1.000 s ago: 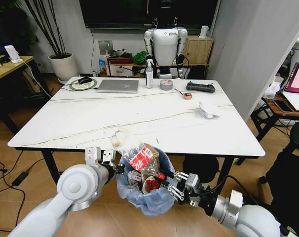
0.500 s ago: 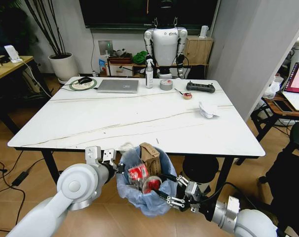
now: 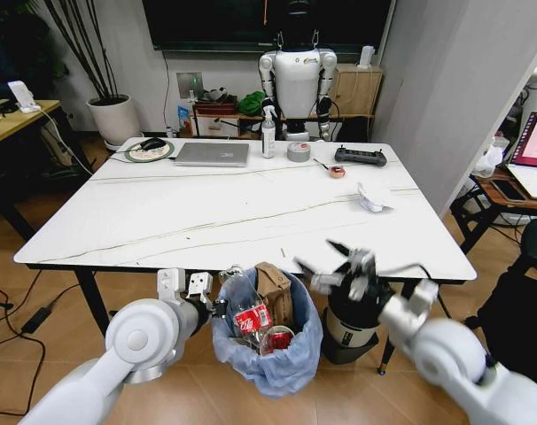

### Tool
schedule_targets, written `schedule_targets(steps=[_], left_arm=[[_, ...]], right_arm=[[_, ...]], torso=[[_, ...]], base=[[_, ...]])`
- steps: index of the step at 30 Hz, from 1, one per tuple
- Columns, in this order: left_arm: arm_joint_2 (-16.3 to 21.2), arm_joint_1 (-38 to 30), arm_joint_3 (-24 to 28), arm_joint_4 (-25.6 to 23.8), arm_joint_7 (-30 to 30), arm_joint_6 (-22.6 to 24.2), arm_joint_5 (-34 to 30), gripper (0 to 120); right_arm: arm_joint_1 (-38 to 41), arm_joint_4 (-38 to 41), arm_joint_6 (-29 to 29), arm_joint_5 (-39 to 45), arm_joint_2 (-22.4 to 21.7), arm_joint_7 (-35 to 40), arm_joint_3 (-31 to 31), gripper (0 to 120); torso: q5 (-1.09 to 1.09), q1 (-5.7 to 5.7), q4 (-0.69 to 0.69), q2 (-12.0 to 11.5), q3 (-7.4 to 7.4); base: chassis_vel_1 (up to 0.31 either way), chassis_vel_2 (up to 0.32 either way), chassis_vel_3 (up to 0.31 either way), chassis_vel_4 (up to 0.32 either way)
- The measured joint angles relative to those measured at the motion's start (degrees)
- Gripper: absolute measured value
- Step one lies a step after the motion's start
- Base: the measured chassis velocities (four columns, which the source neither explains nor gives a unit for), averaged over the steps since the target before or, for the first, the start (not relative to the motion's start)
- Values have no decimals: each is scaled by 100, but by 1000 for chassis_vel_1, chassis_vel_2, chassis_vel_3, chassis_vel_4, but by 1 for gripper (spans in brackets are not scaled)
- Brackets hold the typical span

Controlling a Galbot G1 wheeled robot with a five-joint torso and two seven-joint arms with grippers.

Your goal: Pick up the trash bin and place the trash from the table into it.

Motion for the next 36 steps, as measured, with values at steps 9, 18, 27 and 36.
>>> schedule_targets(steps=[9, 18, 27, 36], left_arm=[[-54, -60, 175, 53, 197, 2, 50, 0], [-5, -79, 259, 62, 387, 3, 132, 0], [26, -65, 242, -4, 395, 3, 141, 0], [4, 8, 173, -48, 388, 2, 142, 0]], right_arm=[[1614, -1271, -821, 464, 106, 963, -232, 100], [2818, -2544, -1359, 633, 209, 1044, -732, 99], [3593, -3642, -1545, 613, 615, 1052, -1469, 99], [3815, -4620, -1440, 472, 801, 1050, -1597, 79]], torso=[[0, 0, 0, 0, 0], [-1, 0, -2, 0, 0], [-2, 0, 2, 0, 0], [-1, -1, -2, 0, 0]], base=[[0, 0, 0, 0], [0, 0, 0, 0], [0, 0, 0, 0], [0, 0, 0, 0]])
